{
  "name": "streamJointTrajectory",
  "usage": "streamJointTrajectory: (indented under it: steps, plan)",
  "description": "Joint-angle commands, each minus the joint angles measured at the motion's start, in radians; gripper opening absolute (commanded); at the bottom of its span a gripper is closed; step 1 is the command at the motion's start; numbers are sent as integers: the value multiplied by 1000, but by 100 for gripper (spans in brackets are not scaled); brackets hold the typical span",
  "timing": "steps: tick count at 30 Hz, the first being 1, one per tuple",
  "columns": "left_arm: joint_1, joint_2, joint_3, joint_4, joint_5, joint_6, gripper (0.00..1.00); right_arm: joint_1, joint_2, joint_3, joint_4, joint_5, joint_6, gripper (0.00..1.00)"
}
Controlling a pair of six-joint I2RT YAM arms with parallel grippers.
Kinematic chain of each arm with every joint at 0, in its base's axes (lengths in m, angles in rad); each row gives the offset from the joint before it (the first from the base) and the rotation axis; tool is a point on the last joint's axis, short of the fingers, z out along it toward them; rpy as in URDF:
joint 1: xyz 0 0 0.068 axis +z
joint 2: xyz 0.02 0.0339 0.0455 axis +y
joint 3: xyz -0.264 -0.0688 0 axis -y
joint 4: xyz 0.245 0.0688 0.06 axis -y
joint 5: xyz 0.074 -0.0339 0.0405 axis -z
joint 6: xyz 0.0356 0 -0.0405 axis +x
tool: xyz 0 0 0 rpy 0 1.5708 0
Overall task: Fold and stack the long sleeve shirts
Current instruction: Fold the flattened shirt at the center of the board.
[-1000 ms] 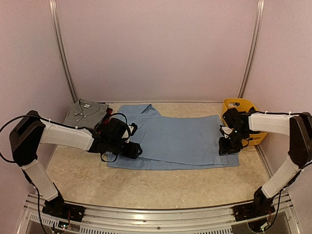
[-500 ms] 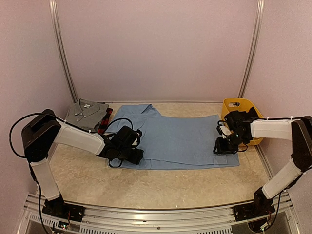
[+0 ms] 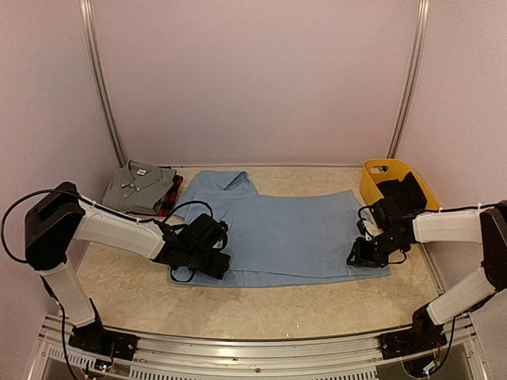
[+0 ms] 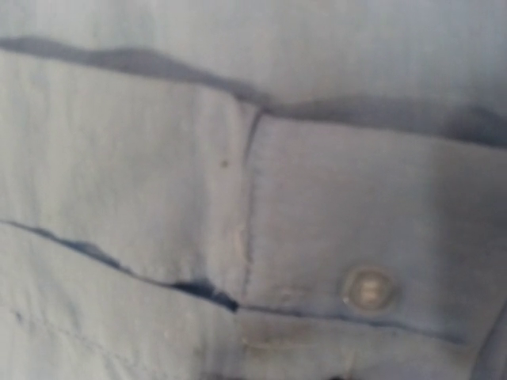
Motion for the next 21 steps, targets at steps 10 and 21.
streamJointTrajectory:
  steps: [10,21]
  plan:
    - [-227,-115,-191,-305,71,-289,71,267,-207,-173,-188,30,331,36]
    - [-326,-160,-227,-438,48,-413,71,315,-356,-102,-416,112,410,38]
